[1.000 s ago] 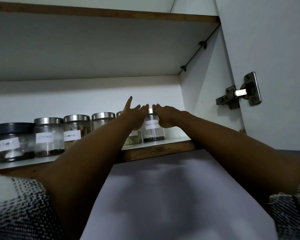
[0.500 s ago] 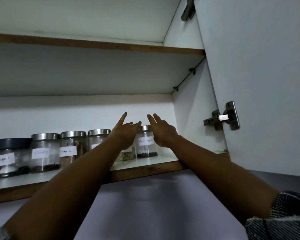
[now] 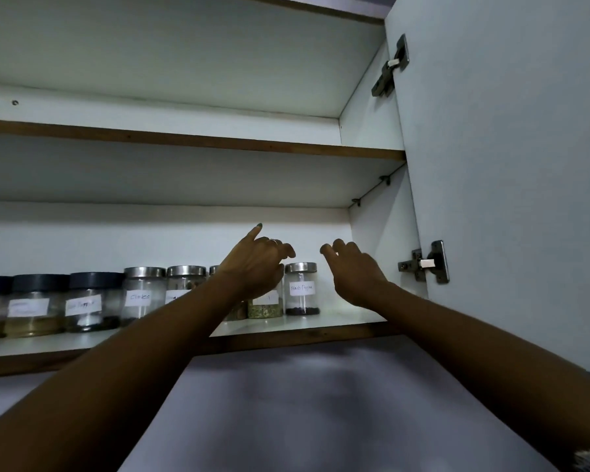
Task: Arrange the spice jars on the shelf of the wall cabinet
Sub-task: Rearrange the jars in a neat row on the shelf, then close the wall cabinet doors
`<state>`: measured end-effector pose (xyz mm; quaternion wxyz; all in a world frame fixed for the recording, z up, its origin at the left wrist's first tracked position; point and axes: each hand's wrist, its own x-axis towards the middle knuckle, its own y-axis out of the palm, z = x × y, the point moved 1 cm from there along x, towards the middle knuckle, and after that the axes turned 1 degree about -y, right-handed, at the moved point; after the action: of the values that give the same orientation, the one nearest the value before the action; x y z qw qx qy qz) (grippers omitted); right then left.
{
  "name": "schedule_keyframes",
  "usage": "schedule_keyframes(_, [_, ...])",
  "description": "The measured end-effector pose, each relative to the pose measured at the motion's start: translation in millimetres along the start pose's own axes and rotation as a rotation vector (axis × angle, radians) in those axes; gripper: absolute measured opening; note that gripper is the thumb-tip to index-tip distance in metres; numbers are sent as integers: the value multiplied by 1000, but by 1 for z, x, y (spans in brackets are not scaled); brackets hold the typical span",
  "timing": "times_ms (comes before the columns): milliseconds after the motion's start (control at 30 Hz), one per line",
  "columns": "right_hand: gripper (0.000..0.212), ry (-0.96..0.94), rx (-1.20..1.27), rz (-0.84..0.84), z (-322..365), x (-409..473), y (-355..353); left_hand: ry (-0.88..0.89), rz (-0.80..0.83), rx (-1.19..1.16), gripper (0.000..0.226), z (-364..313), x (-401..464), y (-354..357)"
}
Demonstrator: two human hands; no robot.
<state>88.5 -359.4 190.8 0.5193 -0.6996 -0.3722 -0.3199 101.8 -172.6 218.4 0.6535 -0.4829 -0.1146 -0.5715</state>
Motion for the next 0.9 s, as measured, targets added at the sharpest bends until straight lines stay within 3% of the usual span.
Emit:
schedule_keyframes(533, [43,-187,-301,-89,-16,-51,-159,28,-79,-168,37,-75,-42,-108])
schedule_keyframes(633, [44,-251,-385,-99,-21,-66,-193,54,-134,-213,38,-95,-49,-129])
schedule_keyframes(900, [19,-363,-625,-129,-33,-131,-304,192,-308,-455,40,-186,-78,-186])
